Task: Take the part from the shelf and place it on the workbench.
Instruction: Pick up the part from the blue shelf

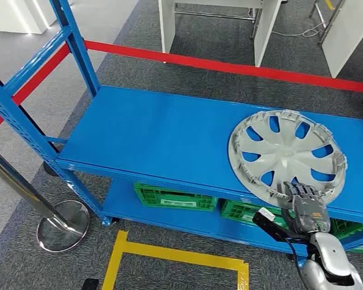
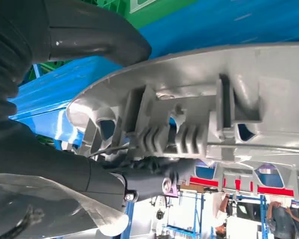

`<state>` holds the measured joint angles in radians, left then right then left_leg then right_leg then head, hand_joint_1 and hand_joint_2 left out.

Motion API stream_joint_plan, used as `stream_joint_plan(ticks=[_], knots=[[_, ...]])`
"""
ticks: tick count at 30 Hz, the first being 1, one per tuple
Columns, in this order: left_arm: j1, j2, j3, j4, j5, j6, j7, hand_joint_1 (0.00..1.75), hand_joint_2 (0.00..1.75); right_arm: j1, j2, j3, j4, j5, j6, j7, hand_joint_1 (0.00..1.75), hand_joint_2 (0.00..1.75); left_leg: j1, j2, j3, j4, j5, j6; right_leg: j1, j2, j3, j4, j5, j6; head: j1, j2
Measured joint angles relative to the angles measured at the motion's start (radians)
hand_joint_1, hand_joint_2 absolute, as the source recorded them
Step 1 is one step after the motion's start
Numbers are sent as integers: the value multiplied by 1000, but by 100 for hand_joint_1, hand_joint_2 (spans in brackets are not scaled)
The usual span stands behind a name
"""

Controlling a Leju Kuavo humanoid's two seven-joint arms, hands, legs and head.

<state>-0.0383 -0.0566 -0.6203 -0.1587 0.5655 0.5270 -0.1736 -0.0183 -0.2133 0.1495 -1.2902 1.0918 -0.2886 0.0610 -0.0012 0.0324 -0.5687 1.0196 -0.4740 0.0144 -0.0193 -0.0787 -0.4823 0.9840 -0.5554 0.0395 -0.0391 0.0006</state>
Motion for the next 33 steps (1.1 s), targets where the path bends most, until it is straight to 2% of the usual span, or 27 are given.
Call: stream_joint_plan(ticks=[21, 33], knots=[[0, 2, 0, 0, 10, 8, -18, 0, 175, 5, -16, -9, -6, -23, 6, -35, 175, 175, 0, 0, 1, 0, 0, 0, 0, 0, 0, 0, 0, 0, 0, 0], [1, 3, 3, 0, 31, 5, -118, 0, 175, 26, -34, -6, -24, -33, -12, -66, 175, 175, 0, 0, 1, 0, 0, 0, 0, 0, 2, 0, 0, 0, 0, 0]])
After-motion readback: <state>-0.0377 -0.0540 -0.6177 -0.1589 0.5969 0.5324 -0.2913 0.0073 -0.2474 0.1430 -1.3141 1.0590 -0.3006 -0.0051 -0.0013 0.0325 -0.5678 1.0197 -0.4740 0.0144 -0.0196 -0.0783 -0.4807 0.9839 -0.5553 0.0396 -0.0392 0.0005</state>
